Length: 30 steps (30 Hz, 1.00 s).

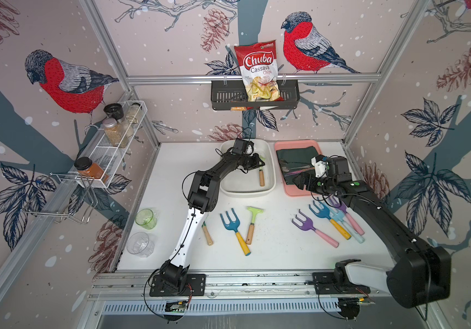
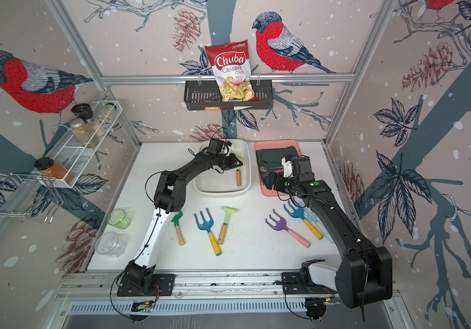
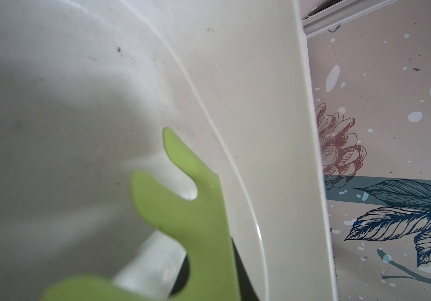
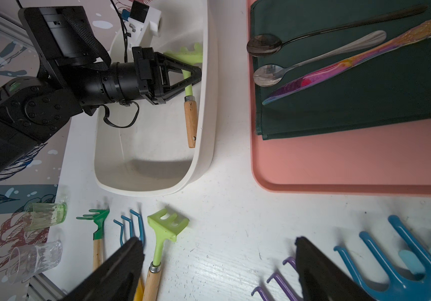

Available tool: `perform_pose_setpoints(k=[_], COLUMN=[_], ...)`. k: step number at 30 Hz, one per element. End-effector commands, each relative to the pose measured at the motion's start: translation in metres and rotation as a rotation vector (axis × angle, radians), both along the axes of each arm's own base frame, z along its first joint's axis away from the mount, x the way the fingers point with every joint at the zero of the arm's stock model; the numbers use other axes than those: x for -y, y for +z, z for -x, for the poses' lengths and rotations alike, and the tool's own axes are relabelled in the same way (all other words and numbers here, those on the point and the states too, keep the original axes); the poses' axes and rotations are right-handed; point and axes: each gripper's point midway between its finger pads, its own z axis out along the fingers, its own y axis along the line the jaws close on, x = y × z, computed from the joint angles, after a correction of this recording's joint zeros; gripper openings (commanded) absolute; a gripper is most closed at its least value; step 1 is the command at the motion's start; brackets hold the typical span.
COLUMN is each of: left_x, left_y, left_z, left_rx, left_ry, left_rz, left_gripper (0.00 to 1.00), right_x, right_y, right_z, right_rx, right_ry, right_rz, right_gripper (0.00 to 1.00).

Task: Put the rake into the storage box
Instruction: Place the rake in the storage box.

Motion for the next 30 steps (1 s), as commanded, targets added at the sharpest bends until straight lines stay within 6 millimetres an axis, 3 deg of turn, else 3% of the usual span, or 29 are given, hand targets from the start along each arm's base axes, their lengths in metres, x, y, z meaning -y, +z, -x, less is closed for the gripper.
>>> perform_pose_setpoints(k=[1,5,9,12,24,30], left_x=[-0.003,-0.007,-0.01,-0.014,-0.042,-0.047], left_y=[-0.004,-0.008,-0.004,0.002,-0.008,0.015], left_z=[0.0,0.001,0.0,0.0,0.01,0.016], left_rx=[-0.014,-0.018,-0.01,0.0,-0.043,-0.009], left_ry=[-0.004,0.0,0.011,0.024,0.082,0.097], left_rz=[-0.011,-0.03,-0.052,-0.075,-0.215,-0.212], left_gripper=[0.18,0.37,0.62,0.71,0.78,0.79], right_x=[-0.003,-0.002,-0.002,-0.001,0.005,0.041], right_y=[0.005,0.004,0.005,0.003,-0.016,-0.06], right_z=[-0.004,-0.005,-0.005,-0.005,0.004,0.022], right_rx=[0.027,0.028,0.03,0.029,-0.003,-0.153], right_ry=[0.006,0.006,0.005,0.003,-0.006,-0.15], right_rz=[-0.017,-0.015,-0.016,-0.016,0.019,0.171], right_gripper=[0.93,0.93,0.93,0.93,0.93,0.93])
